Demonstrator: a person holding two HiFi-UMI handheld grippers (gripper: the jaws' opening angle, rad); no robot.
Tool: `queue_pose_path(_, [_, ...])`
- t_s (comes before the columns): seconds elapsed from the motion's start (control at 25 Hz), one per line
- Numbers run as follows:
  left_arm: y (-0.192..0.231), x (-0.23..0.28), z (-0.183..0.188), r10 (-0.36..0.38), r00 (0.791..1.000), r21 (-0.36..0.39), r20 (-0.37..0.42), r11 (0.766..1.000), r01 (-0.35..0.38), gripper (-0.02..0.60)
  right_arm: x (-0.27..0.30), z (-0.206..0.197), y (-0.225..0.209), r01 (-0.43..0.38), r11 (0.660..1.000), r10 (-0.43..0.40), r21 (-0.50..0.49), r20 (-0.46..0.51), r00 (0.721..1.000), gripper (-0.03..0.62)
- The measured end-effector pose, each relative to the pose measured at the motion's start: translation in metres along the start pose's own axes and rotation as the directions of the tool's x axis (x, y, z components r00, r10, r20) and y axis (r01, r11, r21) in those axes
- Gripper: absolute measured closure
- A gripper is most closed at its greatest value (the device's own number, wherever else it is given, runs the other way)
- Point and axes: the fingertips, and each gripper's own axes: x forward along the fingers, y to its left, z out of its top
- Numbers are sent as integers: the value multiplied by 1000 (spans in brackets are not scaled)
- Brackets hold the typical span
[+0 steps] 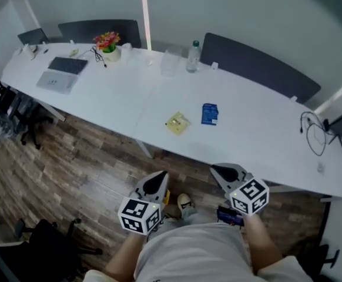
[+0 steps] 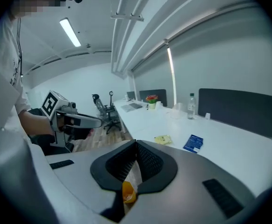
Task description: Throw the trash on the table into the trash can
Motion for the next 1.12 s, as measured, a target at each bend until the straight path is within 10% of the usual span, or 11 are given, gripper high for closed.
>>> queue_pose_path(0.28, [-26, 34, 11, -67, 997, 37, -28, 997, 68, 581, -39, -11, -50, 121, 990, -123, 70, 31, 992, 562])
queue_pose_path(1.12, [-16, 128, 39, -6, 999, 22, -42, 1000, 7, 581, 8, 7, -150, 46, 999, -46, 21, 0, 999, 562])
